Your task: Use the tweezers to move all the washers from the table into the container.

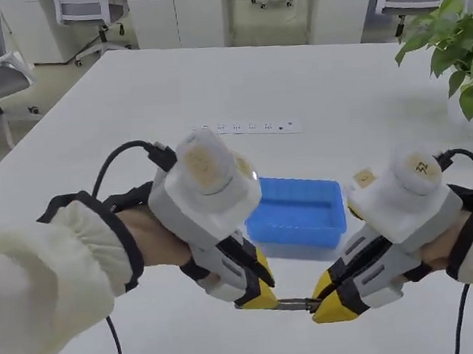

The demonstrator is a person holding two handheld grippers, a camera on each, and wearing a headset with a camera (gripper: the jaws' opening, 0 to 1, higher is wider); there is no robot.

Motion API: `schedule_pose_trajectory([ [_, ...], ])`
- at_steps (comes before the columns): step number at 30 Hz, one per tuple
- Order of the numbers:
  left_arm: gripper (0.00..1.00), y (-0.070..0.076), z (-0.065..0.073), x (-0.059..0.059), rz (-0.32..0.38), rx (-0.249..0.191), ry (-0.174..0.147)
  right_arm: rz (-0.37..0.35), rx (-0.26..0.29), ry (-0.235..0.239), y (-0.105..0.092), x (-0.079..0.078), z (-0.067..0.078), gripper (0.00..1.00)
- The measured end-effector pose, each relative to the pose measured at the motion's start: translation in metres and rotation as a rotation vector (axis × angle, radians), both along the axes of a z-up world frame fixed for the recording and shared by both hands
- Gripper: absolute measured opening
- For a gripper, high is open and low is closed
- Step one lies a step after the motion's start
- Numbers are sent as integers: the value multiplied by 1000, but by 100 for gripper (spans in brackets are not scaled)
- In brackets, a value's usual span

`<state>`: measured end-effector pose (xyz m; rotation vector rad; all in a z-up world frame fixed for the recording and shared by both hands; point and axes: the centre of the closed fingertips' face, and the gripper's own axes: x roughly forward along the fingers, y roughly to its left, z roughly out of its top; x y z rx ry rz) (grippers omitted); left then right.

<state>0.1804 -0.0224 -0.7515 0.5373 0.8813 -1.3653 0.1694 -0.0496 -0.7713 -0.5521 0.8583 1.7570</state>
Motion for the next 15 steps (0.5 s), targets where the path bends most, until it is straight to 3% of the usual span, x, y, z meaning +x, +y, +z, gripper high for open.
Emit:
schedule_pose_trajectory([
  [2,14,4,-9,-3,-20,47,17,-8,-9,16,0,0,0,1],
  [5,15,4,-16,-3,-23,67,28,-13,-19,11,-1,4,-4,1],
  [7,12,5,-19,-1,-19,80,29,-13,-21,12,-1,5,-4,1],
  [10,3,9,-30,6,26,135,30,-20,-24,18,-1,6,-5,1],
  [15,0,8,-39,9,19,141,38,-42,-26,5,-2,15,-8,1],
])
